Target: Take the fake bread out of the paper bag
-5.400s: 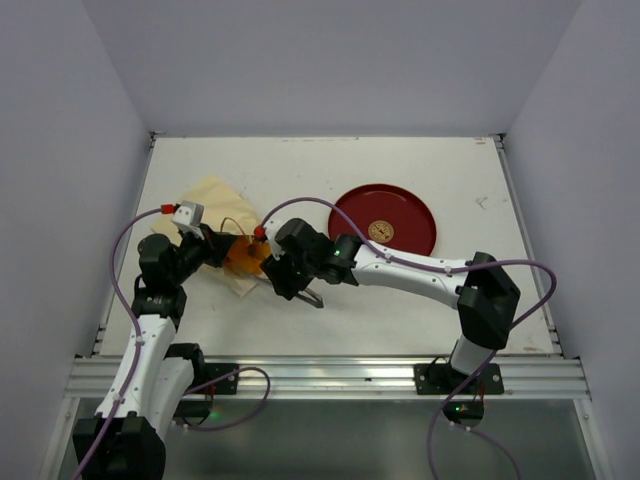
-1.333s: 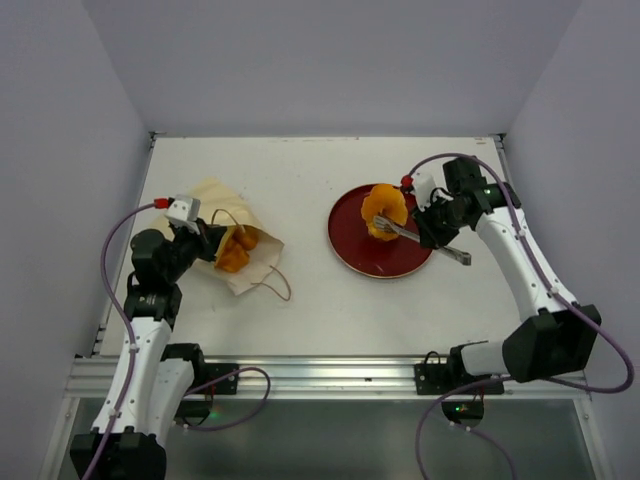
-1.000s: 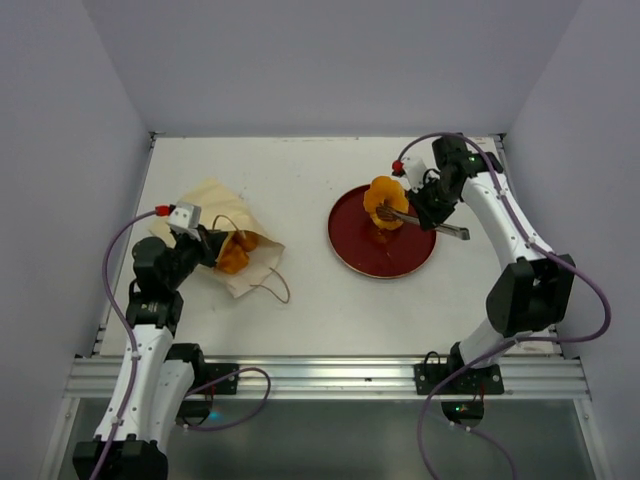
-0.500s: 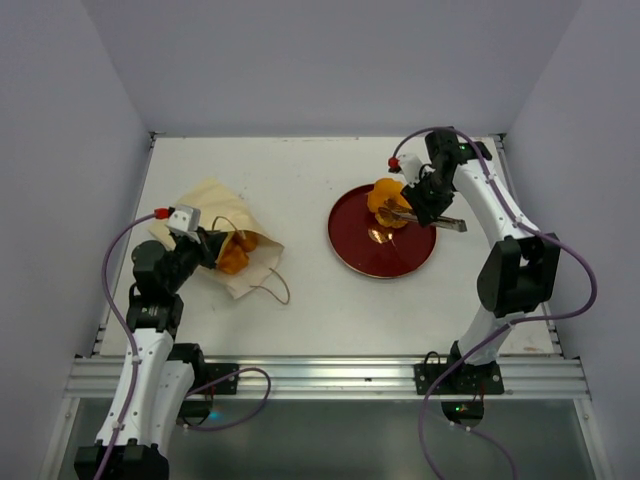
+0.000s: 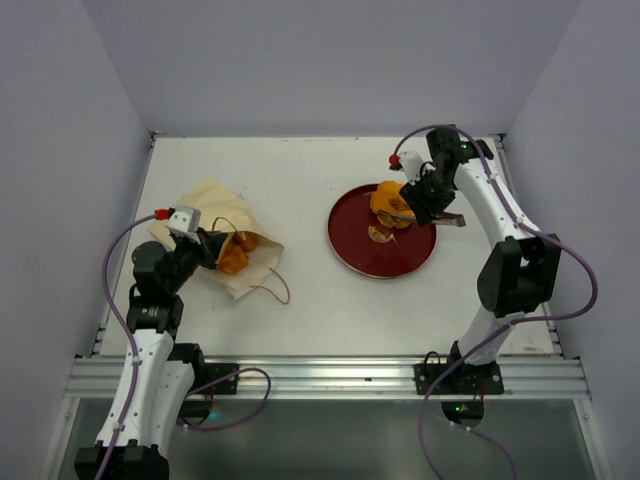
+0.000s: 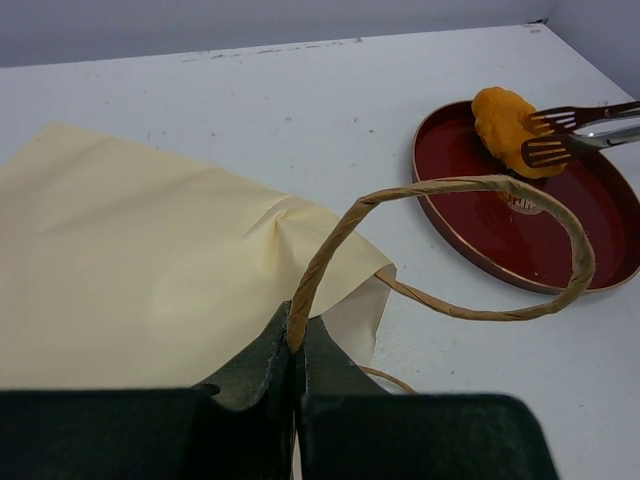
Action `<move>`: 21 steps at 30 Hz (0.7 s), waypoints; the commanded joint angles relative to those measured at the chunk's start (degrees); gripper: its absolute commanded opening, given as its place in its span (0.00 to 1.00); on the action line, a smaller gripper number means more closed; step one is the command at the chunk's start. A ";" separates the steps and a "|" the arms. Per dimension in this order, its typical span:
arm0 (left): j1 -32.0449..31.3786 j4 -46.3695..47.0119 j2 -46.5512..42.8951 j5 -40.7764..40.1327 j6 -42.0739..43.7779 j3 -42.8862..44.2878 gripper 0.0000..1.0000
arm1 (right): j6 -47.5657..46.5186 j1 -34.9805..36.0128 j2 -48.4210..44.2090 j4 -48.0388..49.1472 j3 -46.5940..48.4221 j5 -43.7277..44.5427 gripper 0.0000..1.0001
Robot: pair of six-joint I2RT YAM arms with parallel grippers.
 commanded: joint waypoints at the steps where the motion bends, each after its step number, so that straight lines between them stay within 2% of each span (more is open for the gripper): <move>1: -0.17 1.59 -0.29 -0.04 0.01 -0.21 0.01 | 0.93 -0.75 -2.86 0.12 3.10 -0.71 0.49; 11: -0.26 1.59 -0.20 0.05 0.10 -0.21 0.01 | 1.19 -0.84 -4.53 0.12 3.28 -2.90 0.56; 21: -0.26 1.68 -0.29 0.22 0.10 -0.21 0.00 | 1.98 -0.84 -7.51 0.21 3.90 -7.37 0.55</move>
